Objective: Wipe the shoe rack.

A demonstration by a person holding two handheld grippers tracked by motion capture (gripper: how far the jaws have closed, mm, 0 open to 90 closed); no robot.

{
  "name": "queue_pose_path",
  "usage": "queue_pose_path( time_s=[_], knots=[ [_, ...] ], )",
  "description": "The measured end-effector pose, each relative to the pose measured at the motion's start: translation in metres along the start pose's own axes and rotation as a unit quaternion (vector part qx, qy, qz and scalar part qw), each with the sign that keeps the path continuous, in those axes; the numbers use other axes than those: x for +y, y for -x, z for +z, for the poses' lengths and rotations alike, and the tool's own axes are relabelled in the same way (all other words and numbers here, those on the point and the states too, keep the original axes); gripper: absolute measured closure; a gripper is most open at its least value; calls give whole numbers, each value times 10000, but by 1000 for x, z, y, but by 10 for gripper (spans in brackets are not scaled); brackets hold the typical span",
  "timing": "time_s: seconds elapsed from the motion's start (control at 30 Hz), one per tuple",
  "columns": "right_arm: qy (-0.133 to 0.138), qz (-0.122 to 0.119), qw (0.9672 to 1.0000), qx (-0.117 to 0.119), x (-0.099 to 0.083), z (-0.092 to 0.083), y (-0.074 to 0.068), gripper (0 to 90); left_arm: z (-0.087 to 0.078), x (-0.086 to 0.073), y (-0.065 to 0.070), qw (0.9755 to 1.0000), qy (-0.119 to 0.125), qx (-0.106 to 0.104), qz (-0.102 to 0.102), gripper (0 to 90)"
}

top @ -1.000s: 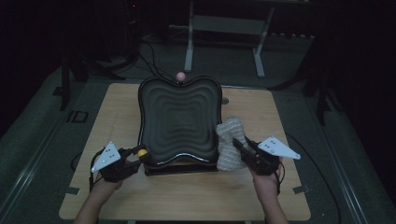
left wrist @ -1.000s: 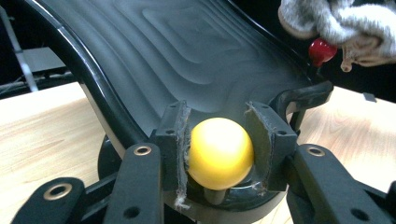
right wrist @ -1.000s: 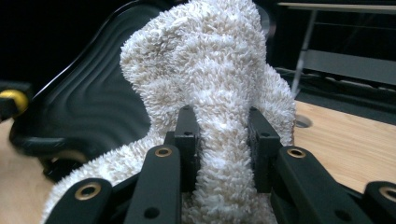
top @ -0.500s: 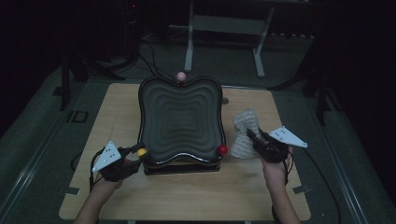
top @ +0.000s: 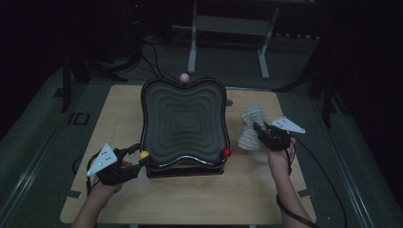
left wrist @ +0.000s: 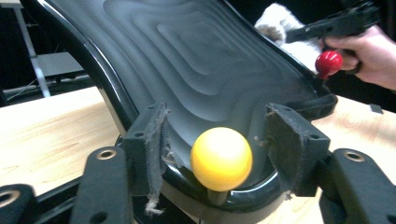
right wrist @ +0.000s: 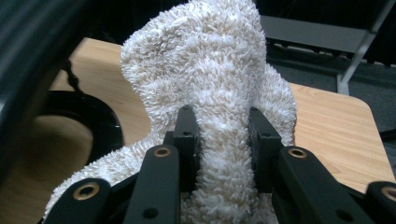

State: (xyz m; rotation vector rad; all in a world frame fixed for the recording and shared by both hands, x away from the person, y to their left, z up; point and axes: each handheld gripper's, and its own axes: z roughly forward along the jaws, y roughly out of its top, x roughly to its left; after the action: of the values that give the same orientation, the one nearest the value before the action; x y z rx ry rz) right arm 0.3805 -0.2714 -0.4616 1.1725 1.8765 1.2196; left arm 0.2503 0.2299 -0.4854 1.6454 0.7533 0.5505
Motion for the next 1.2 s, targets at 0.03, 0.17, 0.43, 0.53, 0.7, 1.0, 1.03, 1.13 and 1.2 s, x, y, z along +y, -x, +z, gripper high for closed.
queue_pose_path(
  time_s=[0.03, 0.17, 0.43, 0.53, 0.7, 1.0, 1.03, 1.13, 1.2],
  knots=[
    [-18, 25, 10000, -13, 0, 3, 2, 703, -2, 0, 0, 10000, 29, -3, -3, 360],
    [-40, 38, 10000, -52, 2, 17, 7, 701, -9, -1, -1, 9999, 120, 20, -42, 264],
    [-311, 22, 9995, -98, 1, 52, 13, 693, -14, -10, 3, 9999, 83, 82, -15, 183],
    [-486, -20, 9987, -142, -6, 65, 12, 687, -16, -12, 4, 9999, 99, 122, -17, 182],
    [-807, 50, 9966, -185, -23, 84, 12, 678, -17, -14, 7, 9999, 102, 86, 23, 182],
    [-1205, 110, 9923, -266, -43, 111, 10, 625, -17, -15, 10, 9999, 138, 35, 52, 182],
    [-1250, 82, 9917, -290, -45, 113, 9, 613, -17, -16, 10, 9999, 130, 21, 48, 182],
    [-1280, 310, 9911, -182, -51, 118, 12, 557, -18, -16, 11, 9999, 126, 26, 91, 182],
    [-1293, 455, 9905, -128, -50, 119, 15, 502, -18, -16, 11, 9999, 132, 33, 87, 182]
  ],
)
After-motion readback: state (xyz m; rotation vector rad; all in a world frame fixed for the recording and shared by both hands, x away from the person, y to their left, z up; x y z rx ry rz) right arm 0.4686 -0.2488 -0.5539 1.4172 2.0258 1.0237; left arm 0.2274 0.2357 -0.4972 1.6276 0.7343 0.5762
